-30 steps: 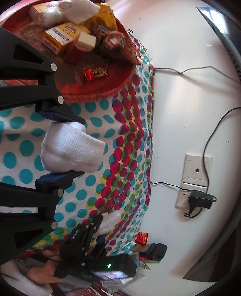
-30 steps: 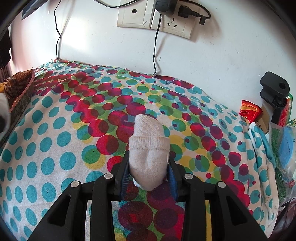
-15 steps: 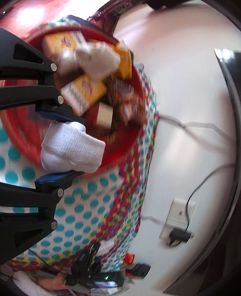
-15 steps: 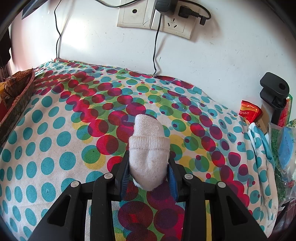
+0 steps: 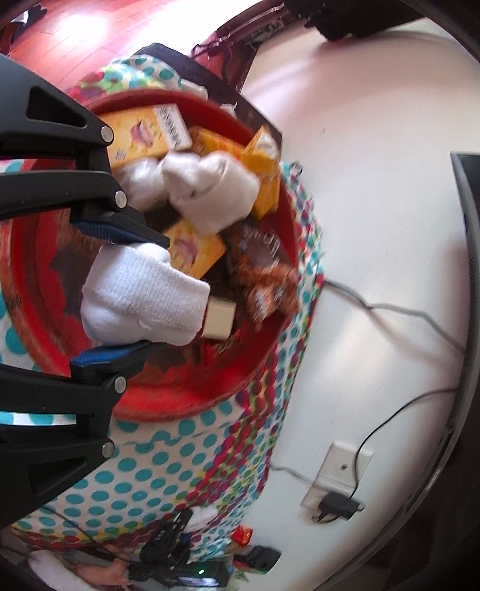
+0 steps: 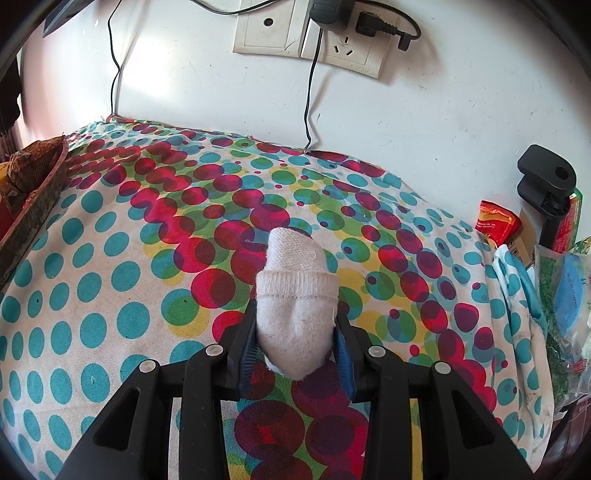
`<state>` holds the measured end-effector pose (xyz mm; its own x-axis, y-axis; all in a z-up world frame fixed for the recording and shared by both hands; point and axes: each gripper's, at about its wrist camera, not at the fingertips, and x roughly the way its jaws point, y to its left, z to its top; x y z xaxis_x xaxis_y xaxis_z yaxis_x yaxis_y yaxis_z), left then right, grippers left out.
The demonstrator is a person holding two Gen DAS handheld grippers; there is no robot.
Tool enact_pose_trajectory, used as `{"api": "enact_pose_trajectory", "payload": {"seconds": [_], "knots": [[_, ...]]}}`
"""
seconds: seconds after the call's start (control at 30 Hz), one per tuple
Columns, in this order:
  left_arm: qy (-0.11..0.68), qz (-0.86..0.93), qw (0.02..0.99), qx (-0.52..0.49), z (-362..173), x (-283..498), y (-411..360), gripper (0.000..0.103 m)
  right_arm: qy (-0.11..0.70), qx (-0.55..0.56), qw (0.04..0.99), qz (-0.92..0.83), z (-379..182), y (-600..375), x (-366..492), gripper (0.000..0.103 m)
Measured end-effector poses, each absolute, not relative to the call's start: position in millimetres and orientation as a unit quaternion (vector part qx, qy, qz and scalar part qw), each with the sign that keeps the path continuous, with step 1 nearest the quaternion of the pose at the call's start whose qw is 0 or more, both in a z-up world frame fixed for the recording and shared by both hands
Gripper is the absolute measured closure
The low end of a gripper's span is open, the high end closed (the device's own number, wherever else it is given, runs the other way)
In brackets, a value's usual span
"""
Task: Organize objects
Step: 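Carry the white sock into the red tray and open the left gripper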
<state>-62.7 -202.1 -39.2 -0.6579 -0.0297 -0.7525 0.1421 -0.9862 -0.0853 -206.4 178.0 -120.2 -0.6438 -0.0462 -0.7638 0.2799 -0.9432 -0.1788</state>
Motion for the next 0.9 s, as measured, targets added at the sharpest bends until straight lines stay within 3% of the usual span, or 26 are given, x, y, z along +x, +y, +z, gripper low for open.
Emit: {"api": "enact_pose_trajectory", "payload": {"seconds": [0.3,0.9], "knots": [[0.062,-0.889,0.009,0.453,-74.3,-87.2,-163.4,0.056,0.144,0.411,0.090,-0.896,-120.3,178.5,-206.5,0.067],[0.067,-0.888,0.056,0.452,-84.6,-164.3,-165.9,0.054,0.141,0.412,0.086,-0.896,-121.7,181.0,-207.5,0.064]]}}
